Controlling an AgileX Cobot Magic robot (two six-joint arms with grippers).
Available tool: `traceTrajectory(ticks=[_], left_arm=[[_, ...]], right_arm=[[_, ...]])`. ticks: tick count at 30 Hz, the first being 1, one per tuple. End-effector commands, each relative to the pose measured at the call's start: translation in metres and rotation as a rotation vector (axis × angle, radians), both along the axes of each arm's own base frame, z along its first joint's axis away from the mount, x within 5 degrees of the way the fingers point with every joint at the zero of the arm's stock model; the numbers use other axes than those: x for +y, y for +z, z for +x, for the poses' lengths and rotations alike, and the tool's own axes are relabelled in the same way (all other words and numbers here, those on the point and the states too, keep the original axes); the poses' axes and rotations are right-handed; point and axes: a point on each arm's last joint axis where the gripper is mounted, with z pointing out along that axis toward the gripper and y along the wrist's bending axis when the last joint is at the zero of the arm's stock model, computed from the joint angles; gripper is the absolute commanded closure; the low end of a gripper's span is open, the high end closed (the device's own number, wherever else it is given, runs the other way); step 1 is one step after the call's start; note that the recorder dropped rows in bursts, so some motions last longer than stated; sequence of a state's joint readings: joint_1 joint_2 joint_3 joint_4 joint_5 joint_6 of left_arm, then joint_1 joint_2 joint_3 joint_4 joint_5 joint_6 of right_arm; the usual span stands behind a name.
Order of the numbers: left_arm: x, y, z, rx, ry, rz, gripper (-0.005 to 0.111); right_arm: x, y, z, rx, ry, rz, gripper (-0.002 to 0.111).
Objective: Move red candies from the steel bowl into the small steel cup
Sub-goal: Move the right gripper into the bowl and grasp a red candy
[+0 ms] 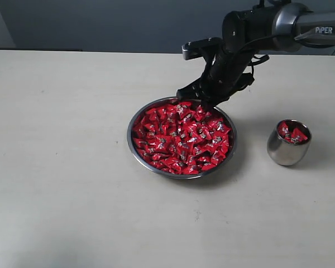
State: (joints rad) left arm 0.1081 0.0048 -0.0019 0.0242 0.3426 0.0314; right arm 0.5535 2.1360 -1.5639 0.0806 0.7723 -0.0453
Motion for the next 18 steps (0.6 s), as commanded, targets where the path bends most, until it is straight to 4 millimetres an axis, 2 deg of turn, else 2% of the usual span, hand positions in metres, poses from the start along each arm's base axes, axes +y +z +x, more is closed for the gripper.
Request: traceTrajectory(ticks=[1,10,12,18], left_arm=[[0.000,0.000,0.000,-0.011,0.000,0.002,0.106],[0.000,0.000,0.000,-0.011,0.000,0.002,0.106],[0.000,0.000,0.000,-0.011,0.000,0.002,0.106],[0.000,0.000,0.000,-0.011,0.000,0.002,0.106]], right_arm=[[-0.004,0.009,0.000,-0.002,0.008,-0.012,0.109],[-0.006,0.010,-0.006,0.048,0.012,-0.040,0.109],[-0.007,0.018,-0.008,0.051,0.013,-0.041,0.109],[-0.012,0.061,-0.015,-0.030,0.013,0.008,0.109]])
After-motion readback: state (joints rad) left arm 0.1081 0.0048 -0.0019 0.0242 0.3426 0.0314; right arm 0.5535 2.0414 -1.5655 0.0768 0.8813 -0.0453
